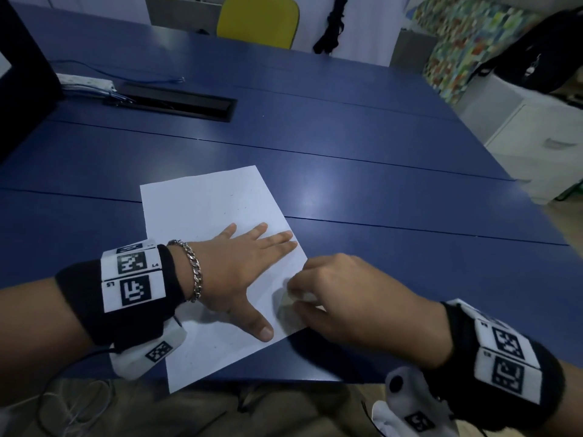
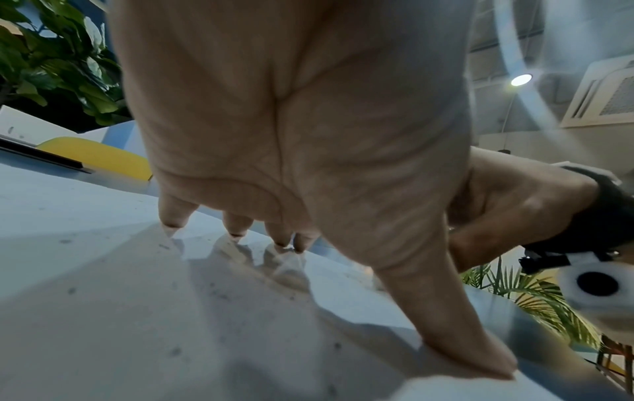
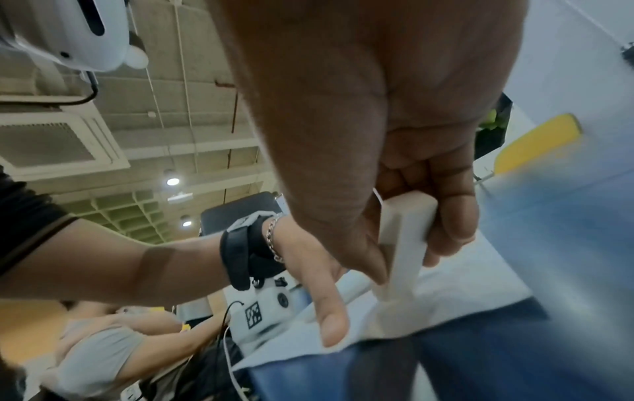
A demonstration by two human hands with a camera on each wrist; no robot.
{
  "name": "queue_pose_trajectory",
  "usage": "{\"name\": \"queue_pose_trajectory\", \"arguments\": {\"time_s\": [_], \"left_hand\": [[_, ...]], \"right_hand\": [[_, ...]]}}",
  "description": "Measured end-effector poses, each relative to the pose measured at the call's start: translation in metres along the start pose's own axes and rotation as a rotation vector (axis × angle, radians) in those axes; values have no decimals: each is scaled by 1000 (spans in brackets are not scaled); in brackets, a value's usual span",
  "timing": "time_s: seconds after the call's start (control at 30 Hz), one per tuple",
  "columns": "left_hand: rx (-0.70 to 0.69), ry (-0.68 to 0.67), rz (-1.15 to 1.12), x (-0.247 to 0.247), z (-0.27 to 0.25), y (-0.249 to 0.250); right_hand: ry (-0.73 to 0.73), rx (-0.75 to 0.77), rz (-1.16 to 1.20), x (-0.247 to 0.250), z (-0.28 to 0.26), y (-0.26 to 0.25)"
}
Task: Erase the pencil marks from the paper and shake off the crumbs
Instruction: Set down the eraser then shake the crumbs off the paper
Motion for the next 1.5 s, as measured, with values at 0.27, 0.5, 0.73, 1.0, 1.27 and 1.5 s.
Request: {"name": "queue_pose_trajectory", "arguments": {"time_s": [0.27,0.5,0.73,1.0,1.27,1.5], "left_hand": [[-152,94,-186,33,-21,5],[-180,563,-236,122,-69,-52],[-21,610,-239,162,-67,-89],[-22,489,-120,121,-17,-73],[192,549,-17,147,-16,-118],[401,640,-172,175,-19,-172]], "right_hand": [[236,-311,305,21,-52,73],[279,-577,446,-6,-108,112],[192,-645,367,-44,-122,121],[71,-635,336,-49,-104,107],[157,-619,197,-41,-96,88],[43,-260,419,-56,-52,-8]]}}
Point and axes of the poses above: each hand's wrist, its own z-axis towards the middle knuckle, its own x-axis out of the back of the hand, y = z × x, the point moved 9 cm from there along z, towards the middle knuckle, and after that the axes turned 15 degrees about -z, right-handed, at the moved point
